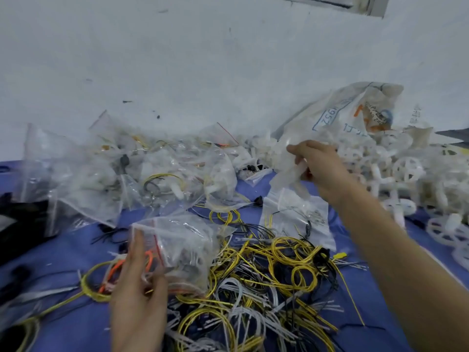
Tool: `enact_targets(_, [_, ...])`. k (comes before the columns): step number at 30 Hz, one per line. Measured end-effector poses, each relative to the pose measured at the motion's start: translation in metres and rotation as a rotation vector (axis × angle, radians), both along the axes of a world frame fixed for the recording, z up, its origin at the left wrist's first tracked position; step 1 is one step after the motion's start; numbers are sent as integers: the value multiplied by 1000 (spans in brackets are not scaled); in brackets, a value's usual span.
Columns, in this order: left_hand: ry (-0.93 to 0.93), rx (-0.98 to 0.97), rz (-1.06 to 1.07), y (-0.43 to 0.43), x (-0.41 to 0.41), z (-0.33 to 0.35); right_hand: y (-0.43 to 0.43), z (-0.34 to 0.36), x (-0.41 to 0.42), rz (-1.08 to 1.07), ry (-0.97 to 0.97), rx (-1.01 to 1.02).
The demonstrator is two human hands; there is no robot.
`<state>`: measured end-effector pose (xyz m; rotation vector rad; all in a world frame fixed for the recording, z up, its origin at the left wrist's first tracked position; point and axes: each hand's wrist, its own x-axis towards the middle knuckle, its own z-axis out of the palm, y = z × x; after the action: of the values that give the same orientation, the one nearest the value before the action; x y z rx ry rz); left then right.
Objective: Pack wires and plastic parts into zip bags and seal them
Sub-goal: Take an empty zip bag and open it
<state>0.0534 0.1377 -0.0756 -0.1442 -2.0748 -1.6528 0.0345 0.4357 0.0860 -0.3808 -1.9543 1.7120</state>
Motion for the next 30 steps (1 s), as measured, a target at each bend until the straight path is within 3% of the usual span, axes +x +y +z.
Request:
enact_targets(4, [39, 18, -119, -1, 9, 16, -99, 5, 10, 540, 2, -449])
enact_targets(7, [-3, 39, -129, -3, 10, 23, -150, 2, 13, 874, -88, -526])
enact_targets(11, [-83, 142, -194, -7, 9, 18, -181, -23, 0, 909, -204, -266])
enact_targets(15, [-151, 265, -241, -11, 13, 22, -169, -32, -8, 858, 23, 152])
enact_targets(18, [-144, 340, -203, -11, 14, 32, -160, -28, -3, 906, 155, 218])
enact_targets(22, [-157, 398, -175, -14, 14, 34, -163, -33, -5, 918, 138, 431])
enact_targets(25, [-136, 385, -190, -11, 16, 36, -166, -40, -9, 829, 111, 684])
enact_targets(30, [-118, 326, -155, -8, 18, 42, -168, -44, -14, 630, 79, 863])
